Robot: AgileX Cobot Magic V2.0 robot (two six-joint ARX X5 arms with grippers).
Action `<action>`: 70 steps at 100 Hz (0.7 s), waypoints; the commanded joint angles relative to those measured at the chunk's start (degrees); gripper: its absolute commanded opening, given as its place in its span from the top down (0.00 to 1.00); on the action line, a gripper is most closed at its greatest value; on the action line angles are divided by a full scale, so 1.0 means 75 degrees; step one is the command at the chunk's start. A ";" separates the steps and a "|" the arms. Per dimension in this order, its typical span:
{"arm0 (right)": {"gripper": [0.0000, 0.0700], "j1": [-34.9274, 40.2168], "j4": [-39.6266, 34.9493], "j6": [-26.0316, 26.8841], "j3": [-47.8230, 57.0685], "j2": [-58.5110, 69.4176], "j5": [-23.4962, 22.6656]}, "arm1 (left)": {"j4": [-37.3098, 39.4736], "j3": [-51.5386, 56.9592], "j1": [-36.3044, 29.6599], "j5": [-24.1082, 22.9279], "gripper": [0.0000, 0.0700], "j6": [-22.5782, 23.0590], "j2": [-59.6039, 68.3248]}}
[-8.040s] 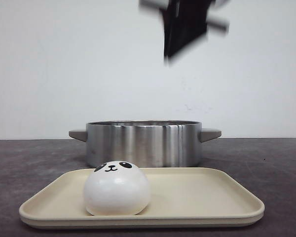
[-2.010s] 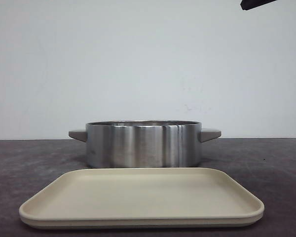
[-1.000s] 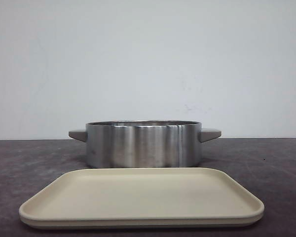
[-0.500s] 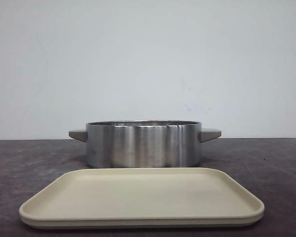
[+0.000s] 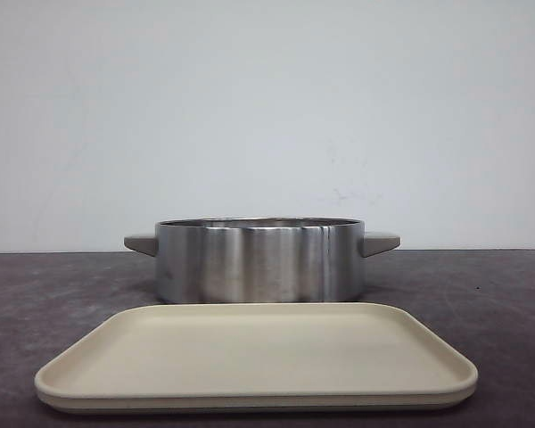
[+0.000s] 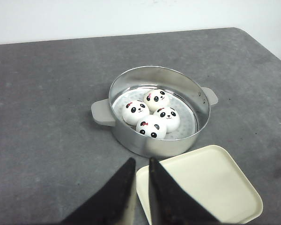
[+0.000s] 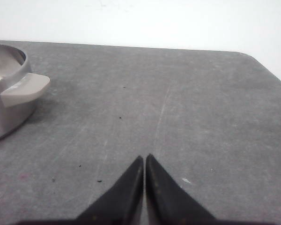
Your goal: Steam buns
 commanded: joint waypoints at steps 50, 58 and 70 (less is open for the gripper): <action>1.00 0.0012 0.0085 -0.0061 -0.0029 0.0009 0.0003 | 0.2611 -0.1445 0.2506 0.3209 1.00 0.1769 -0.1638; 1.00 0.0012 0.0085 -0.0061 -0.0029 0.0009 0.0003 | 0.3570 -0.2474 0.3150 0.3611 1.00 0.1833 -0.2425; 1.00 0.0012 0.0085 -0.0061 -0.0029 0.0009 0.0006 | 0.4683 -0.4074 0.4057 0.3675 1.00 0.1655 -0.3640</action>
